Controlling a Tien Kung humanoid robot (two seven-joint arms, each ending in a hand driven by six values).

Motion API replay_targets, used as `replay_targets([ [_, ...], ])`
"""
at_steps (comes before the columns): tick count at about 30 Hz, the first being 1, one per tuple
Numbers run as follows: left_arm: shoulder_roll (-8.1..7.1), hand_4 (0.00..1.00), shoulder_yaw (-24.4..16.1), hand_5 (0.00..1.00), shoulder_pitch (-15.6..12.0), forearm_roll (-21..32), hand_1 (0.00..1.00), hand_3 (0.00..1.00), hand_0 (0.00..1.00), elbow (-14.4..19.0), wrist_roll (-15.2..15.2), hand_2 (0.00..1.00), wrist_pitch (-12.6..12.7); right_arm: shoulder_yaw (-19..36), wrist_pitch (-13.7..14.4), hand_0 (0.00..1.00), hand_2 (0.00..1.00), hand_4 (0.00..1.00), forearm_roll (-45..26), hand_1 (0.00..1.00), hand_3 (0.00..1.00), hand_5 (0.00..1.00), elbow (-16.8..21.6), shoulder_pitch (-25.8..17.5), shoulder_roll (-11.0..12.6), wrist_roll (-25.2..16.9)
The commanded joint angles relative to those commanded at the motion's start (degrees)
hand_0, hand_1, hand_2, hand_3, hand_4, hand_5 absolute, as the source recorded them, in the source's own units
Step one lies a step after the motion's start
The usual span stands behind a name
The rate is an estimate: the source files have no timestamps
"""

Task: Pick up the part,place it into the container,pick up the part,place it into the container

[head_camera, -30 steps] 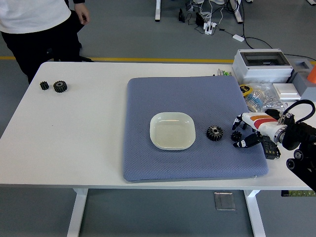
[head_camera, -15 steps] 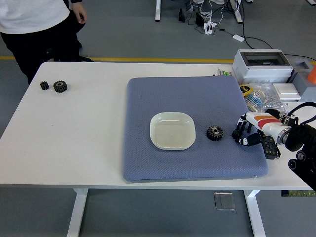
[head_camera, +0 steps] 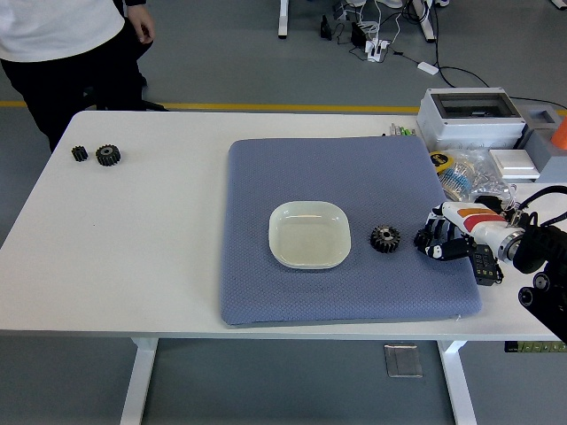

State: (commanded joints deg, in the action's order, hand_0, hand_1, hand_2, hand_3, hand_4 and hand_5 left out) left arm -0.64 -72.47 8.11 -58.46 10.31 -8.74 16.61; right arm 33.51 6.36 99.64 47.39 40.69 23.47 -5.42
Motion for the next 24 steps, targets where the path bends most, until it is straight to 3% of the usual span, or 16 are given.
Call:
replay_targets([
  [18,-0.18,0.65,0.28,0.574,-0.52,-0.28,0.59,0.559,0.618,0.0,-0.26,0.65,-0.12,0.75,0.39,0.126,0.469,0.677,0.39,0.349,0.482,0.36,1.86,-0.12,0.22,-0.4],
  [24,-0.19,0.65,0.61,0.574,-0.29,0.09,0.589,0.559,0.619,0.0,-0.16,0.651,-0.17,2.61,0.69,0.125,0.469,0.676,0.97,0.348,0.483,0.361,4.06,-0.08,0.63,-0.03],
])
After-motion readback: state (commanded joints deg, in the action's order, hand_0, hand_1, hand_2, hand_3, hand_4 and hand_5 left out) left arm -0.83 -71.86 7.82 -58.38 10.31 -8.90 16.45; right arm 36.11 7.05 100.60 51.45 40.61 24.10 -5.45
